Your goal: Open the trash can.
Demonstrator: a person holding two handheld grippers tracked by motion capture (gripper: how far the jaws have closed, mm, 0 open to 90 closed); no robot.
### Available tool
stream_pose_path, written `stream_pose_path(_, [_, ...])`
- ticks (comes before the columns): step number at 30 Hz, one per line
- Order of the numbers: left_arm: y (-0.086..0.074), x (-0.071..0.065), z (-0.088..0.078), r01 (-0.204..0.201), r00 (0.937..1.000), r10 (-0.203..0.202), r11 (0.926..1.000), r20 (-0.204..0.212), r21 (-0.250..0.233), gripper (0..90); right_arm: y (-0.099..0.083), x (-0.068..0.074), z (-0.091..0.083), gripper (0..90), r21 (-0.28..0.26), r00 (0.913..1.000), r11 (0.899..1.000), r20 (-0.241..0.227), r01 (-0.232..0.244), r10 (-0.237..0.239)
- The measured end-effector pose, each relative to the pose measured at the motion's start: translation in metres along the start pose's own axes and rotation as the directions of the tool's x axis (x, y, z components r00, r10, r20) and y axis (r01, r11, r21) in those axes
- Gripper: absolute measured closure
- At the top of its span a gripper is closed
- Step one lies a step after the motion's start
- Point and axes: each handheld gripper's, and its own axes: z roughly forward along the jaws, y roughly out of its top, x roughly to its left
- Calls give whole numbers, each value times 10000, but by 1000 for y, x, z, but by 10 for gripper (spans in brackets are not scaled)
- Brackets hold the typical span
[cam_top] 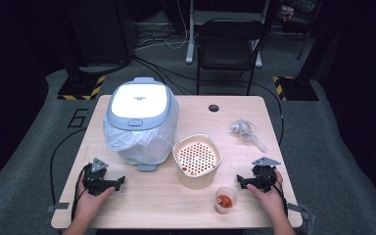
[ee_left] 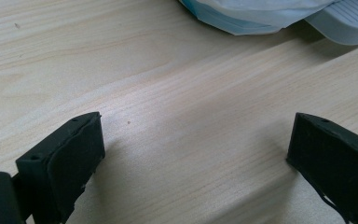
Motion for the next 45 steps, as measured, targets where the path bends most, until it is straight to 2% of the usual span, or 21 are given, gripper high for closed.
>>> stream_pose_path(13, [0,0,0,11,10000,-11,10000,-3,-6,35,0,0,0,0,-4,10000,10000,0,-7,7])
stream_pose_path(15, [0,0,-1,-45,10000,44,9999,54,121,39,0,0,0,0,-8,10000,10000,6,-22,22])
stream_pose_path(16, [0,0,0,-20,10000,20,10000,3,-27,43,0,0,0,0,-2,10000,10000,1,-10,10])
stream_pose_path(18, [0,0,0,-26,10000,26,10000,12,-28,45,0,0,0,0,1,10000,10000,-2,5,-5])
stream_pose_path(24, [0,0,-2,-35,10000,36,9999,55,-109,96,0,0,0,0,-8,10000,10000,8,-27,27])
stream_pose_path(27, [-1,-1,-5,-39,9997,45,9997,232,-247,191,0,0,0,0,2,10000,10000,0,6,-6])
stream_pose_path(28, [-1,-1,-5,-81,9996,91,9992,257,-381,253,0,0,0,0,1,10000,10000,-1,11,-11])
stream_pose_path(30, [-1,-3,-8,-151,9992,165,9992,357,-374,410,0,0,0,0,-1,10000,10000,0,-6,6])
stream_pose_path(31, [0,-3,-9,-336,9988,346,9990,339,-284,424,0,0,0,0,5,10000,10000,-2,11,-11])
stream_pose_path(33, [1,-4,-10,-274,9987,283,9994,414,-204,514,0,0,0,0,-4,10000,10000,4,-19,19])
stream_pose_path(34, [4,-6,-13,-515,9976,515,9987,465,5,548,0,0,0,0,5,10000,10000,-3,11,-11])
stream_pose_path(36, [6,-9,-16,-608,9960,614,9981,650,-116,654,0,0,0,0,-10,10000,10000,7,-26,26])
stream_pose_path(38, [11,-11,-22,-946,9927,944,9955,757,-15,730,0,0,0,0,-1,10000,10000,-1,5,-5])
stream_pose_path(39, [11,-11,-22,-946,9927,944,9955,757,-15,767,0,0,0,0,1,10000,10000,-2,-3,3])
stream_pose_path(40, [14,-13,-24,-1235,9894,1237,9923,765,-63,816,0,0,0,0,-2,10000,10000,0,-2,2])
stream_pose_path(41, [16,-15,-25,-1420,9866,1431,9897,786,-200,816,0,0,0,0,-2,10000,10000,0,-2,2])
stream_pose_path(42, [20,-18,-29,-1633,9819,1650,9862,935,-255,891,0,0,0,0,-15,10000,10000,7,-38,38])
stream_pose_path(44, [24,-22,-31,-1832,9769,1841,9829,1085,-183,900,0,0,0,0,-6,10000,10000,6,-19,19])
stream_pose_path(45, [24,-22,-31,-1832,9769,1841,9829,1085,-183,900,0,0,0,0,3,10000,10000,-1,8,-8])
